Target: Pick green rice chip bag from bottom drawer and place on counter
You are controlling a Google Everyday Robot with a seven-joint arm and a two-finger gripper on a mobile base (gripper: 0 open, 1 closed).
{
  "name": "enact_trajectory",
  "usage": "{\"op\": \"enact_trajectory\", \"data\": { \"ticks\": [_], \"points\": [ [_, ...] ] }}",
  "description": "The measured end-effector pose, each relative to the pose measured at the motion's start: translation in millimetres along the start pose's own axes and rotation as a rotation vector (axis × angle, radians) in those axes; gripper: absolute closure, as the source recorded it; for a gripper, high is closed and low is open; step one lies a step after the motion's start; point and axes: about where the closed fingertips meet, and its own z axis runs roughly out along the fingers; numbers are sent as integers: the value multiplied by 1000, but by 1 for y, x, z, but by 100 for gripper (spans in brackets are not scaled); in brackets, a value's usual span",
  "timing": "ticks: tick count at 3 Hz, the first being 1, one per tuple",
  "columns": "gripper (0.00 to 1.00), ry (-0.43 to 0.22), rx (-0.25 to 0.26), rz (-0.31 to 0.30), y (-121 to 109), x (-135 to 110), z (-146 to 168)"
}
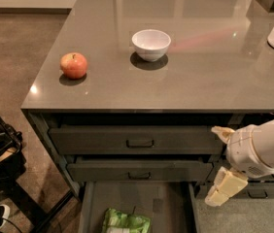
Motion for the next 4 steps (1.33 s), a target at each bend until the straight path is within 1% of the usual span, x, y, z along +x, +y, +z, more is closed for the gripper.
{"op": "enact_trajectory", "data": {
  "ticks": [1, 2, 3, 4],
  "points": [
    [0, 2, 4, -1, 0, 0, -2],
    [0, -3, 44, 35, 7, 7, 9],
    [0, -59, 37, 113, 33, 32, 67],
    [0, -127, 23, 182, 38, 57, 141]
  ]
}}
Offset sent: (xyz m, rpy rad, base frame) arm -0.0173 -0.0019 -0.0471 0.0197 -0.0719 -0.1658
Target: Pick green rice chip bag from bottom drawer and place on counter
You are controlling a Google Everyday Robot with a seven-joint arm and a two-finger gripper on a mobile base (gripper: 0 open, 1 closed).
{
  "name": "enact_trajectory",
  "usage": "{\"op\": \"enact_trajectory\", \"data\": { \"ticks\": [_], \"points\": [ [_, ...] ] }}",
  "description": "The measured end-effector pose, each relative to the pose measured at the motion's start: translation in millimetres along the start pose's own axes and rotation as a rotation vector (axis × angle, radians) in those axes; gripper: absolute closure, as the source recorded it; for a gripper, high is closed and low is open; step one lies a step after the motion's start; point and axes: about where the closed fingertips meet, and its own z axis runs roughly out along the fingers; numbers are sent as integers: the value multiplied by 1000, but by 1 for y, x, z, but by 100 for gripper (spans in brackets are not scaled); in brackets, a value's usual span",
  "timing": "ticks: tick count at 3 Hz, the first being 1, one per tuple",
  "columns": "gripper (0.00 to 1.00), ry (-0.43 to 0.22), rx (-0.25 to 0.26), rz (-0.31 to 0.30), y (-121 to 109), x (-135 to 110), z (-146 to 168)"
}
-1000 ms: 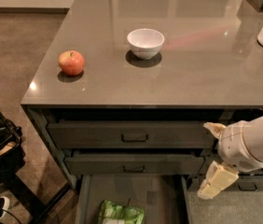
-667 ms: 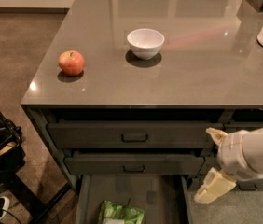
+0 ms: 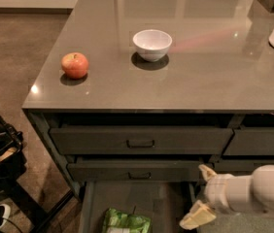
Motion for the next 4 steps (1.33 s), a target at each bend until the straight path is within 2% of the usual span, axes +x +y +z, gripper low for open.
{"op": "enact_trajectory", "data": {
  "ticks": [1, 2, 3, 4],
  "points": [
    [0, -39, 35, 54, -13, 18, 36],
    [0, -39, 38, 55, -14, 18, 37],
    [0, -87, 22, 117, -2, 28, 64],
    [0, -193, -33, 122, 7, 14, 123]
  ]
}}
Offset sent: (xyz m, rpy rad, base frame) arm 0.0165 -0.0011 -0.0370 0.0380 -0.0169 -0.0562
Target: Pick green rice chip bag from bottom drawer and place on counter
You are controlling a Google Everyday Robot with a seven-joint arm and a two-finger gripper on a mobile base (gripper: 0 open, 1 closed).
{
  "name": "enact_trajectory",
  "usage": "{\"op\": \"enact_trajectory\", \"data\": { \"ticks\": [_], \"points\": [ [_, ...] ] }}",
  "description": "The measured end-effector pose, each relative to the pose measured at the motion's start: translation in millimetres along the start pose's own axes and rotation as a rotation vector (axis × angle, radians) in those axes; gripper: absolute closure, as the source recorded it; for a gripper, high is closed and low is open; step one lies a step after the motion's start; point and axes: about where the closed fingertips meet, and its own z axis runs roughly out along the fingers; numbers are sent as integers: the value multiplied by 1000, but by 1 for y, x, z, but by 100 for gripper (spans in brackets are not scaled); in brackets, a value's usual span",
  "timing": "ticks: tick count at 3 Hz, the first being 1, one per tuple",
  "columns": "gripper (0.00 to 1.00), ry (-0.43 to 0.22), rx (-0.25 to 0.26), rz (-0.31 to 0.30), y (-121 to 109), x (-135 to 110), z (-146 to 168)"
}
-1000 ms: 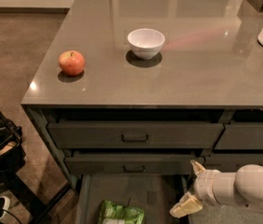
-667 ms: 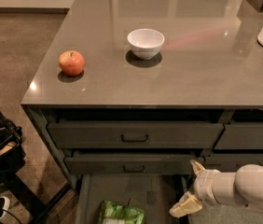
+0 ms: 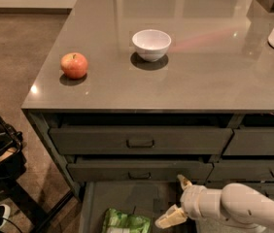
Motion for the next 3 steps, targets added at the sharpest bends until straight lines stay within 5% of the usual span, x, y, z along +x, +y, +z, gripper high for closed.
{"op": "enact_trajectory", "data": {
  "ticks": [1, 2, 3],
  "points": [
    [0, -72, -108, -22, 8, 2, 64],
    [0, -98, -161, 35, 24, 19, 92],
    [0, -98, -162, 36, 25, 19, 92]
  ]
}}
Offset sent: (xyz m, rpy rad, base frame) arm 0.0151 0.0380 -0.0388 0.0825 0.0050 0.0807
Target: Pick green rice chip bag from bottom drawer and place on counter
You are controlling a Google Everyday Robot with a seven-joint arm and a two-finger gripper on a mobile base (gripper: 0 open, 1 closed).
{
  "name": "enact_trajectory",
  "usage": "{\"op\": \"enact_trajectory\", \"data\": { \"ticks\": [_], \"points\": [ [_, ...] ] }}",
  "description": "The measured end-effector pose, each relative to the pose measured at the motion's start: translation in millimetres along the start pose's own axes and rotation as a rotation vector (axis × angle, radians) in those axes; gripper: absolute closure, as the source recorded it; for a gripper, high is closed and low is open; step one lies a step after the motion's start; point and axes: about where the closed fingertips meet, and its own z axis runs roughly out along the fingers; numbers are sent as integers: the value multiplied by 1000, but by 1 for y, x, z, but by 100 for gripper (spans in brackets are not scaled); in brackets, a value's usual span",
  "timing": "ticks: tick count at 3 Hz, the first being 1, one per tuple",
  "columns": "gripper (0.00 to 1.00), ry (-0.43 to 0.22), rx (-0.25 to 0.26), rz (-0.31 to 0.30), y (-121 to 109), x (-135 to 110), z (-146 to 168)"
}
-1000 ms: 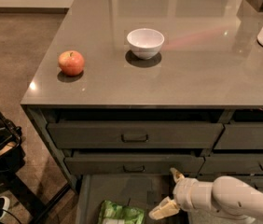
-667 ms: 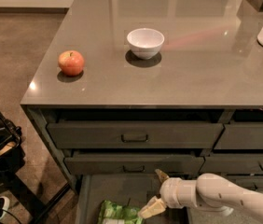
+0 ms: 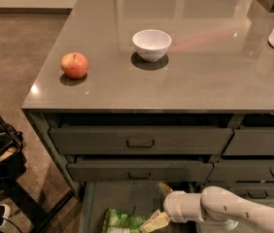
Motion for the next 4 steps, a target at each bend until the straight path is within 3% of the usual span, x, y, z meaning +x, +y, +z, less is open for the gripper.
{"op": "enact_trajectory", "data": {
  "ticks": [1, 2, 3, 4],
  "points": [
    [0, -38, 19, 25, -1, 16, 22],
    [0, -91, 50, -23, -25, 36, 80],
    [0, -108, 11, -24, -38, 68, 147],
    [0, -124, 6, 42, -34, 92, 174]
  ]
}}
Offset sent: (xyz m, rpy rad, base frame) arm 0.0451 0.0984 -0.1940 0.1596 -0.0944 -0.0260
